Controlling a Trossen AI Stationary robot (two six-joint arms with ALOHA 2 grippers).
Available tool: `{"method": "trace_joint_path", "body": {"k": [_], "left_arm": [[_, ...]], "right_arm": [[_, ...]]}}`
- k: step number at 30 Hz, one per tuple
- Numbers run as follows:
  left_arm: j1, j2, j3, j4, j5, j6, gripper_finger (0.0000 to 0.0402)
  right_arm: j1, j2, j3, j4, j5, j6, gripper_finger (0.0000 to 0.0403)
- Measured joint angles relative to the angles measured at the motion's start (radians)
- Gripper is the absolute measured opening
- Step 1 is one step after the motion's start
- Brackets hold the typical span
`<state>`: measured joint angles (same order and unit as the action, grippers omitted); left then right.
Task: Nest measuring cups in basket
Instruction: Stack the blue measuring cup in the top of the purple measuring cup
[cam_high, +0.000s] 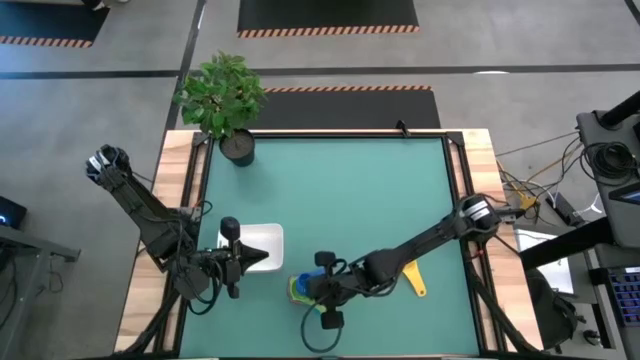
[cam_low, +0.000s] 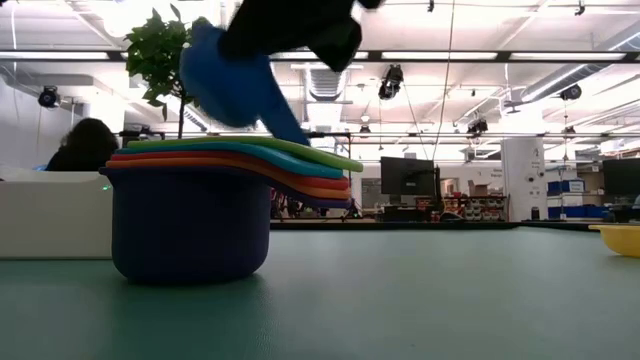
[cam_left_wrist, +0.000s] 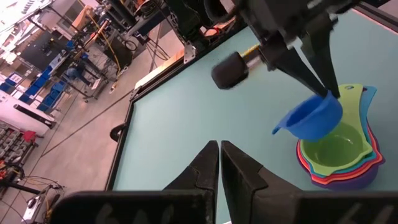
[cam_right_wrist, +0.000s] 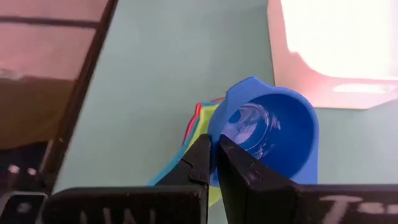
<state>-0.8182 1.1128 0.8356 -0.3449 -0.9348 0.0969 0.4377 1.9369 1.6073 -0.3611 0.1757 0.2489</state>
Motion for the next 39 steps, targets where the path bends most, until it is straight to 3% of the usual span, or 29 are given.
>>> {"method": "trace_joint_path", "body": {"k": [15,32,39], "left_arm": [[0.0,0.0,0.0,0.0,0.0,0.0,0.0],[0.0,0.0,0.0,0.0,0.0,0.0,0.0],[0.0,0.0,0.0,0.0,0.0,0.0,0.0]], "right_arm": [[0.0,0.041,0.008,-0.002,-0.016,-0.042,0.0013],[-0.007,0.013,0.008,-0.047,-0.019,-0.063,0.0116],[-0.07,-0.077,0.01,-0.159,-0.017,-0.093,0.0096]]}}
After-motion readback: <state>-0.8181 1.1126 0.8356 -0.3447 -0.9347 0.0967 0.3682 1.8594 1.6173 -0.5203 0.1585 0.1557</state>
